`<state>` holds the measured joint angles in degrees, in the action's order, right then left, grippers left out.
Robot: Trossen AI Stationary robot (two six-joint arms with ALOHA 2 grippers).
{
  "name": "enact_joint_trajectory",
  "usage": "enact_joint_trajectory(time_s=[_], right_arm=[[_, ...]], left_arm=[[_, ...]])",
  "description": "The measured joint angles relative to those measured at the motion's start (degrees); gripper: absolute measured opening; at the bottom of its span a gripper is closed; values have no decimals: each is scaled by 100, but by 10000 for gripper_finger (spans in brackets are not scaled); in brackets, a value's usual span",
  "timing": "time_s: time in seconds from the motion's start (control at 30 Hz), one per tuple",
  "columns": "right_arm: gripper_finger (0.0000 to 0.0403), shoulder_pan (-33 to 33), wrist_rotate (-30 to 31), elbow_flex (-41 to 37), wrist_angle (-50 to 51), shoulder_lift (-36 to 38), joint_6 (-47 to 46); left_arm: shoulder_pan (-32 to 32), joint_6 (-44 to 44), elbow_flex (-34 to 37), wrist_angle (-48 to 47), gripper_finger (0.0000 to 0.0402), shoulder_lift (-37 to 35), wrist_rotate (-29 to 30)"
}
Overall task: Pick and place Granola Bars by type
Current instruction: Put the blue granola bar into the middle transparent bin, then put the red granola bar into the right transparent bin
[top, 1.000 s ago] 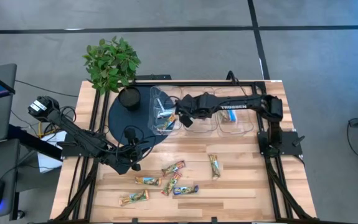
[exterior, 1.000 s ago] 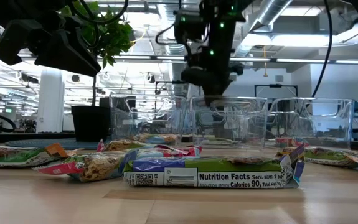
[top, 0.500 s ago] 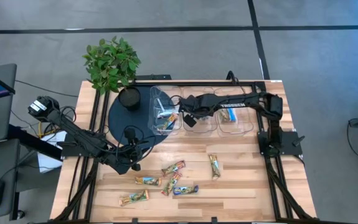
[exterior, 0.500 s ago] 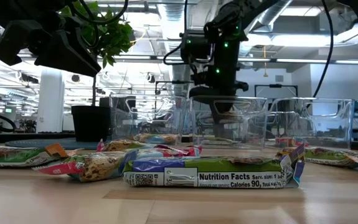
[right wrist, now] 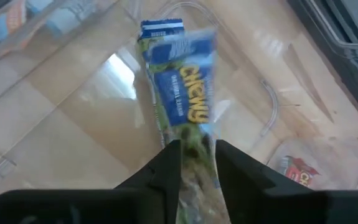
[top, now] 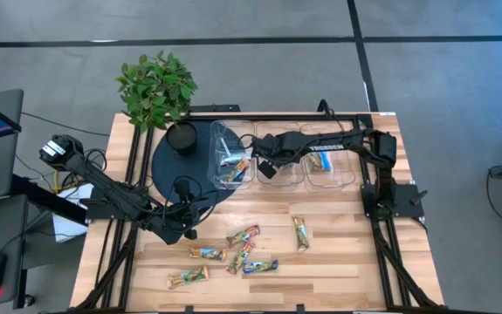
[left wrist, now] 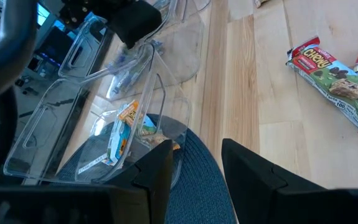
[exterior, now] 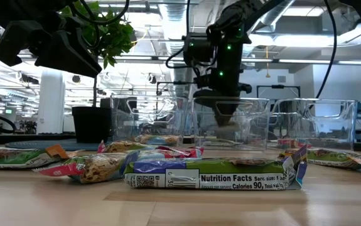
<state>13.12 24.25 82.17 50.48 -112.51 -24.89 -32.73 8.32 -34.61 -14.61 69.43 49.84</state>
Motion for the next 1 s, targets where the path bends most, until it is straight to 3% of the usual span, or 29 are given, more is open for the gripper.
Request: enact_joint_trajectory(time_s=[0.3, 0.6, 0.8, 1.0], right_arm=[[142, -55, 239, 0, 194, 82, 95], [152, -671, 803, 11, 850, 1259, 56], [143, -1547, 829, 11, 1155, 1987, -244], [136, -2886, 966, 11, 1185, 1996, 101]], left_arm=[[0, 0, 0, -3, 135, 0, 0], [0, 0, 0, -19, 135, 0, 2], [-2, 2, 0, -73, 135, 0, -103], [-2, 39, 0, -74, 135, 0, -350]])
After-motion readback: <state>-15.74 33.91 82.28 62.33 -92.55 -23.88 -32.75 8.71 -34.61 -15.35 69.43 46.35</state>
